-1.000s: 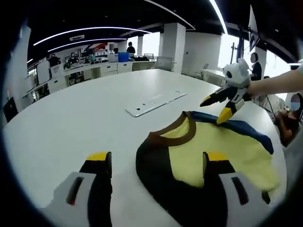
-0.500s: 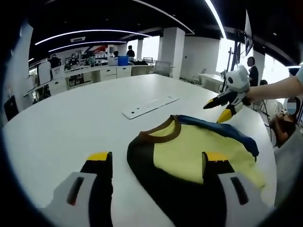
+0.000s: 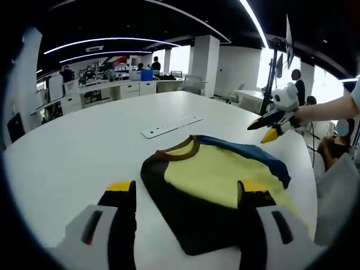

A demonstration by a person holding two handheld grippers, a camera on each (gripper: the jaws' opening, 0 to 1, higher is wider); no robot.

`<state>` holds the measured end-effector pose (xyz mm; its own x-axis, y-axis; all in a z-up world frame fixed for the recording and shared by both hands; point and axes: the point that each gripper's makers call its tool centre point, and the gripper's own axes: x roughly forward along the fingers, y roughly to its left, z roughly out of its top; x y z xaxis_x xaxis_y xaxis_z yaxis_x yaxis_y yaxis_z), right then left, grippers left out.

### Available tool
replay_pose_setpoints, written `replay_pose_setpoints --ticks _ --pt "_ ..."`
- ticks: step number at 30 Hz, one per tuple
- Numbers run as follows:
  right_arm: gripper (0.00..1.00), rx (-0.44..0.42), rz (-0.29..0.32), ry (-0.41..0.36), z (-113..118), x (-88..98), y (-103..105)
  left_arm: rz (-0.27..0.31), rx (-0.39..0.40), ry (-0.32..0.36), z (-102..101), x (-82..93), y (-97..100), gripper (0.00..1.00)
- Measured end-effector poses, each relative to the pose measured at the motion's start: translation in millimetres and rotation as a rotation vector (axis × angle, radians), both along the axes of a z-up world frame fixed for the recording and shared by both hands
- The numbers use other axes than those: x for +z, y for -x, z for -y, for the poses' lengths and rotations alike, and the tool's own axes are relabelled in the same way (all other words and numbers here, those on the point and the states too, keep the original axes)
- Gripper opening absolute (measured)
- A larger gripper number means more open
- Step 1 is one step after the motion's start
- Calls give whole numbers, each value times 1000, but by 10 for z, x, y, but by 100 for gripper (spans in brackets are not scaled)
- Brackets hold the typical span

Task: Fold the garment on the visible template until the final outline fits inside the template.

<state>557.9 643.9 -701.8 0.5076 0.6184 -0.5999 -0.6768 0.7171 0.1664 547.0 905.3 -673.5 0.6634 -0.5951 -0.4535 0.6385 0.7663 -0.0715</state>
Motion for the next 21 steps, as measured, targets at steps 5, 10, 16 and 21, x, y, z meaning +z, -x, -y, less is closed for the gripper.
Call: replay_pose_setpoints --ticks 5,10,16,21 --pt "65 -17 1 6 114 41 143 -5 5 16 12 28 248 70" --pt "65 -41 12 -2 213 90 284 -11 9 13 -9 38 461 69" --pt "60 -64 0 -4 311 59 476 -5 27 23 -48 125 596 68" --pt "49 -64 -12 -11 299 20 687 4 31 41 -21 187 717 68"
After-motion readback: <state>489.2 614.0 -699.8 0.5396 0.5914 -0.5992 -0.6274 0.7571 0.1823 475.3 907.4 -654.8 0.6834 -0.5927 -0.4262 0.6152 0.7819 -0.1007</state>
